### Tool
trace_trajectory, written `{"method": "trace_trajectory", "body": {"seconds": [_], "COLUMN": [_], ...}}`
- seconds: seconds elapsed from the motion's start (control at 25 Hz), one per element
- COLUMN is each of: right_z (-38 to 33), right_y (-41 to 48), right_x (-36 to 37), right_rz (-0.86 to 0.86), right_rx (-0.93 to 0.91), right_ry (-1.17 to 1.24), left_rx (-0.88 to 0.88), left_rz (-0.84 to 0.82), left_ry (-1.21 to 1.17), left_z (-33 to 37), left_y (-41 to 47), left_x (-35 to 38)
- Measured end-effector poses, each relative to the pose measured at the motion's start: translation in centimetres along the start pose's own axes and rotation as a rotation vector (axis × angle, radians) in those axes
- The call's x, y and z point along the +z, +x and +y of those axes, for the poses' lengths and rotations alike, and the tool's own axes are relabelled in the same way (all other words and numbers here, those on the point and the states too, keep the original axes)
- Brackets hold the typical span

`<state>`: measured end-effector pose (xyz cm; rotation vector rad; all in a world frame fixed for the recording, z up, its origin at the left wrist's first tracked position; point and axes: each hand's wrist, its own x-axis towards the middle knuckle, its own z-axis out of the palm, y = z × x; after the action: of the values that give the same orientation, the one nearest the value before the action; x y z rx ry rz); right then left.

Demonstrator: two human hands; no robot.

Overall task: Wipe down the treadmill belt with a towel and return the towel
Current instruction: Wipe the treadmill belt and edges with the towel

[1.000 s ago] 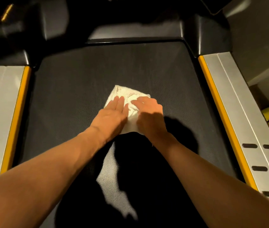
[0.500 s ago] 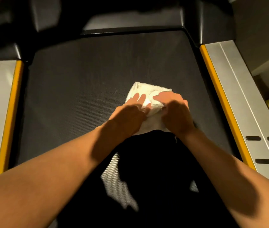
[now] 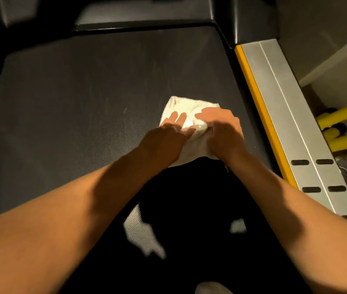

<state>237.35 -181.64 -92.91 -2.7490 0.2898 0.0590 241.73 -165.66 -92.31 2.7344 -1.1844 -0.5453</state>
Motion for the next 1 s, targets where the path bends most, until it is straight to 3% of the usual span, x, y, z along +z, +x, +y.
{"method": "trace_trajectory", "body": {"seconds": [0.16,0.4,0.52,0.6,0.68,0.72,0.84,0.92,1.0], "right_z": [-1.0,1.2,1.7,0.9,-0.4,-0.1,3.0,4.5,4.1], "right_y": [3.1,-2.9,-1.7,0.0,0.5,-0.5,-5.2,-6.1,-4.6], "right_x": [-0.2,0.9,0.9,1.0,0.3,0.1,-0.4,-0.5,0.1], "right_rz": [0.043,0.135,0.133,0.036,0.009,0.002,0.182,0.265,0.364], "right_rx": [0.264,0.106,0.161,0.164,0.308,0.275,0.148,0.326,0.476], "right_ry": [0.035,0.120,-0.002,-0.045,0.014,0.011,0.148,0.230,0.215], "left_rx": [-0.107,-0.006,-0.091,-0.170,-0.158,-0.152,-0.080,0.043,-0.010], "left_rz": [-0.052,0.024,0.003,-0.061,-0.135,-0.136,-0.079,-0.090,-0.146], "left_ry": [-0.070,-0.038,-0.113,-0.141,-0.089,-0.101,-0.187,-0.124,-0.087], "left_z": [1.7,1.6,2.9,2.8,2.6,2.8,4.8,8.1,10.6], "left_y": [2.2,1.1,0.6,2.0,2.7,2.5,0.6,0.1,0.6], "left_x": [-0.9,0.8,0.3,0.3,0.1,0.6,1.6,2.1,1.9]}}
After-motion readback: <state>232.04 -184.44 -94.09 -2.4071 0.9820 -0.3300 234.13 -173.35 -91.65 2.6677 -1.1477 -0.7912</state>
